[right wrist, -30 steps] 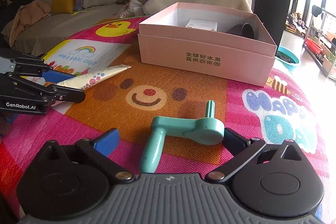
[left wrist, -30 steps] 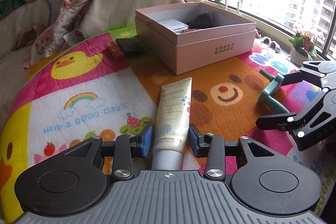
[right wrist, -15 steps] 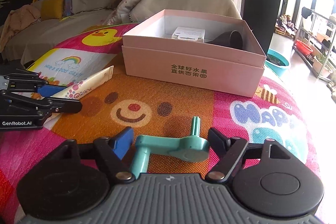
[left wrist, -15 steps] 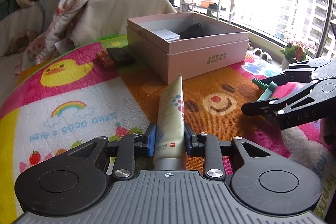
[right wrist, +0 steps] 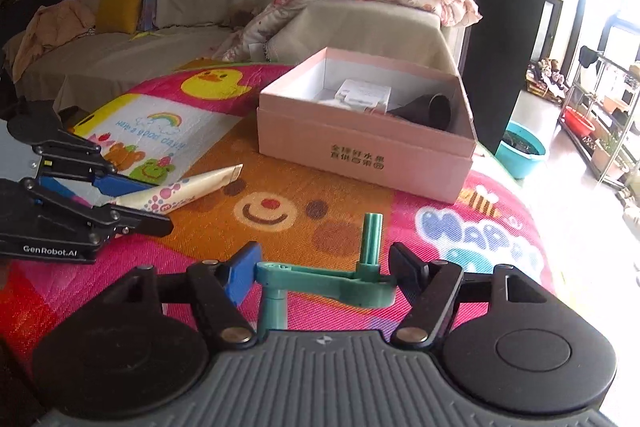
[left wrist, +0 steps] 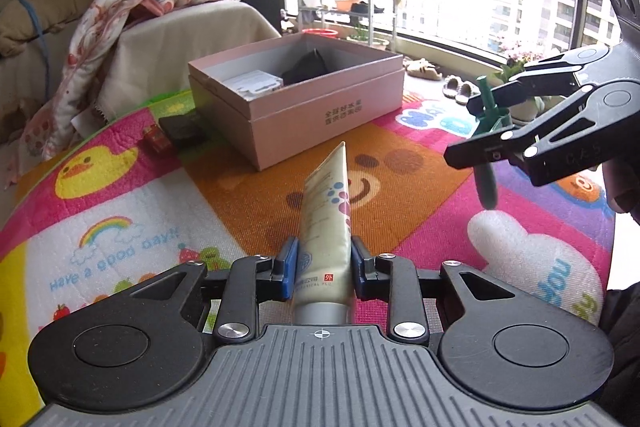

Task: Organize rigid objects
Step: 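Lower the tube and crank into the pink box and open both tools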

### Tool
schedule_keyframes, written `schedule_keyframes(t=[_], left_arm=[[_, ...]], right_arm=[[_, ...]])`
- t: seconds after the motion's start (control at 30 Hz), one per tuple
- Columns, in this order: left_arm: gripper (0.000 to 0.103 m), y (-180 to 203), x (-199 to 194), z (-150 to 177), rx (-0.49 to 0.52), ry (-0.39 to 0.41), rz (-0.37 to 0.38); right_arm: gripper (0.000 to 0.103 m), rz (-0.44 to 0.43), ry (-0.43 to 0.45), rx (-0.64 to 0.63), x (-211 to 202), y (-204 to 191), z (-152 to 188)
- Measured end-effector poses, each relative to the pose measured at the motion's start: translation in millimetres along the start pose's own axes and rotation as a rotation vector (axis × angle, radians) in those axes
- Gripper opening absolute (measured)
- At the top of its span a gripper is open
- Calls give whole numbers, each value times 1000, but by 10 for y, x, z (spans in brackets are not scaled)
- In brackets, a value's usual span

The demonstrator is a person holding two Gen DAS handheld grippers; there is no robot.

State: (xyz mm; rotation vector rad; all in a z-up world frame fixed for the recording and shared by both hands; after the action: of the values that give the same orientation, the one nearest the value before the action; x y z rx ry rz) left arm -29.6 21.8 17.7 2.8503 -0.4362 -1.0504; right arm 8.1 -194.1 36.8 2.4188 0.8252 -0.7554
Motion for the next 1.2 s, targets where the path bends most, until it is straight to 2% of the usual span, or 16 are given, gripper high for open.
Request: schedule_keyframes(t=[0.17,0.33,0.4,0.5,0.6,0.67,0.83,0.93,1.07,1.2], left_arm=[[31,73,-193,-397,33,98,15],[31,264,-429,-1231,174,262,8],[31,308,-459,-1654,167,316,35],[31,270,-311,-2128,86,343,96],[31,195,26,-2392,9,314,147],[31,136,338,-2466,-28,270,147],[31,-129,1215,-2380,-144,99,166],[31,-259,1608,-2288,-170,14,170],[31,-352,1910,-2178,-167,-57,138],[31,-424,2044,-2130,-173,-93,125]], right_arm=[[70,69,135,17,-385,246,-284],[70,150,263,-18,-694,494,-718],[70,178,305,-22,-758,637,-921],[70,195,329,12,-713,878,-1171],[70,215,316,39,-498,1057,-1298],[70,211,288,51,-277,1129,-1312],[70,132,183,96,402,1203,-1243],[70,91,123,95,752,1171,-1198],[71,48,57,70,1096,1053,-1144],[71,10,14,31,1296,911,-1105]])
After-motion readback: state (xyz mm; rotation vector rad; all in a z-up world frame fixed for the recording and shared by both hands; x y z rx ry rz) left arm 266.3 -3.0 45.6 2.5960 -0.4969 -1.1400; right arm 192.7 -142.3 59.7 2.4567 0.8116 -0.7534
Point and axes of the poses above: each gripper's, at about its wrist camera, not at the fingertips, and x roughly the way its jaws point, y to its right, z to its underside, the point moved 2 cm from there along x, roughly the way its jaws point, and after that the axes turned 15 degrees about -x, right-handed, at the moved point
